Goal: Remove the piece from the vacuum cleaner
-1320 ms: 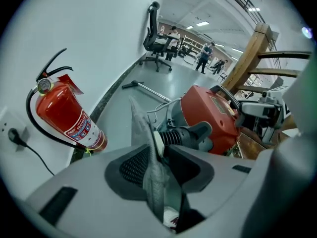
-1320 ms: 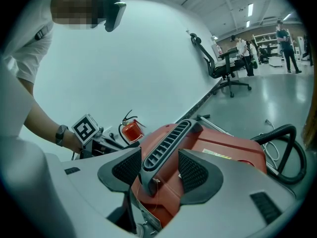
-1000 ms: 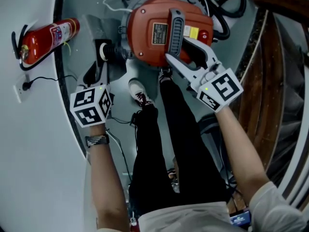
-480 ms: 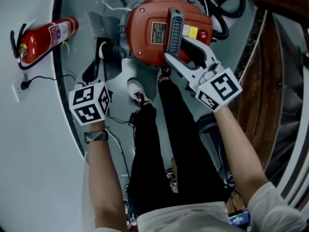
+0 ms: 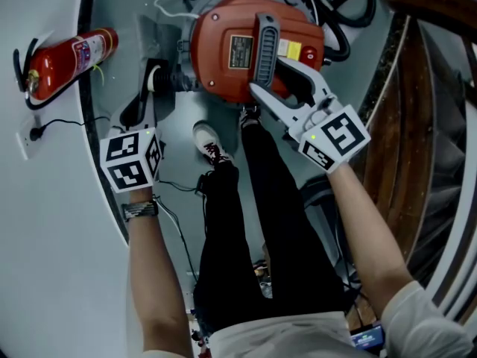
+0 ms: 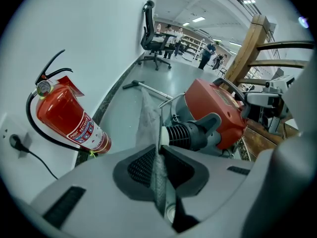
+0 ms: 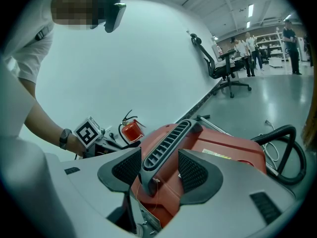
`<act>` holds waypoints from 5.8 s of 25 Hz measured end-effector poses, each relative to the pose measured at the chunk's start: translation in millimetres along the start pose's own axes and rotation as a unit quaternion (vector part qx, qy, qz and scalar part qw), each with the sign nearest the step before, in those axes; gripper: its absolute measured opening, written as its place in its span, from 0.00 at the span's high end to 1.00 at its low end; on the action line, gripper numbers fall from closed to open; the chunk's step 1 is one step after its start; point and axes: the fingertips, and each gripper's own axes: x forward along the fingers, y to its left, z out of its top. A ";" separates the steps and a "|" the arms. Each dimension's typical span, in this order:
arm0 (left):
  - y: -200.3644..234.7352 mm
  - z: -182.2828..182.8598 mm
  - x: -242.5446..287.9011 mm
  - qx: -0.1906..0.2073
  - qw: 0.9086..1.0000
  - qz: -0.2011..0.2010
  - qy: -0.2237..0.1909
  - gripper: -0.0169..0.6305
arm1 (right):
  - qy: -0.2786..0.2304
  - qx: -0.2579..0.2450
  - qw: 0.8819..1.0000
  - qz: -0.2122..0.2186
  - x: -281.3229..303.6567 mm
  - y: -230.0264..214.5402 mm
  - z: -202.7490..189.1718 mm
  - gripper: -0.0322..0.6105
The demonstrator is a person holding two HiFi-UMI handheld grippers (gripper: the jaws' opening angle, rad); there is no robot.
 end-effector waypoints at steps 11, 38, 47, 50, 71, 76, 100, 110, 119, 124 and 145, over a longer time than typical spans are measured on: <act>2.5 0.7 0.6 -0.009 1.000 0.004 0.003 0.92 | 0.001 -0.001 1.000 0.002 0.3 0.1 0.4 0.58; 6.0 -0.6 4.7 -0.007 1.000 -0.019 0.020 0.92 | -0.001 -0.002 1.000 0.000 -0.4 -0.7 0.2 0.58; 7.8 -1.7 6.3 -0.010 0.999 -0.022 0.026 0.92 | -0.002 -0.003 1.000 -0.002 -0.6 -0.7 0.3 0.58; 8.0 -1.9 7.0 -0.008 0.999 -0.021 0.029 0.92 | -0.003 -0.003 1.000 -0.002 -0.6 -0.8 0.6 0.58; 8.2 -3.0 8.5 0.011 0.999 -0.025 0.033 0.92 | -0.007 -0.007 1.000 -0.005 -1.4 -0.6 0.8 0.58; 9.5 -2.1 8.8 0.018 0.999 -0.024 0.035 0.92 | -0.008 -0.008 1.000 -0.006 -1.5 -0.4 1.3 0.58; 32.9 -3.2 -27.5 0.004 0.999 0.013 0.037 0.93 | 0.018 0.009 1.000 -0.007 -2.0 -2.8 -1.2 0.58; 31.0 -10.8 -79.9 0.010 0.999 0.028 0.012 0.93 | 0.053 -0.003 0.998 -0.025 -30.2 8.6 -4.2 0.63; 23.5 -11.0 -134.3 0.005 0.999 0.038 -0.004 0.93 | 0.042 -0.031 0.998 -0.044 -64.8 44.6 33.2 0.65; 10.4 2.4 -175.5 0.006 0.999 0.027 -0.025 0.93 | 0.027 -0.030 0.997 -0.073 -87.4 64.8 52.2 0.68; -32.1 134.2 -354.2 0.056 0.990 0.001 -0.133 0.93 | -0.077 -0.090 0.982 -0.149 -176.4 163.2 237.6 0.90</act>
